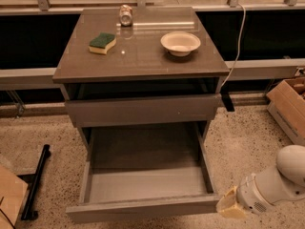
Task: Close middle drawer
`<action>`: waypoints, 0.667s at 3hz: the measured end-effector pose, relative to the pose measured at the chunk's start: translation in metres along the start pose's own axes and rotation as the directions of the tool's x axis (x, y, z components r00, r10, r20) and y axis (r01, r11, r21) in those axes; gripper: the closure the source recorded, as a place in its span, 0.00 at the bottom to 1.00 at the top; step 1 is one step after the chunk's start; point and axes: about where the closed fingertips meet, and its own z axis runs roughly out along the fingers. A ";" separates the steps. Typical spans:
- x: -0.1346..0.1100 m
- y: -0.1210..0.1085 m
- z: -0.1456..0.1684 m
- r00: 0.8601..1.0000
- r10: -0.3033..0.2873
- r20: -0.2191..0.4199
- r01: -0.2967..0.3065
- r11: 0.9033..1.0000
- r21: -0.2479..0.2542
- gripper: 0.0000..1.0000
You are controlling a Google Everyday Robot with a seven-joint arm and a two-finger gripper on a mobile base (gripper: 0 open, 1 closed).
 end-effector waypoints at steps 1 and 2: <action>0.018 -0.009 0.034 0.997 0.073 0.028 -0.070 0.993 -0.097 1.00; 0.022 -0.008 0.042 0.996 0.082 0.031 -0.078 0.990 -0.117 1.00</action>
Offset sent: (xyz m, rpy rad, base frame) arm -0.0002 0.0000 -0.0355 0.0603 0.0895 -0.0210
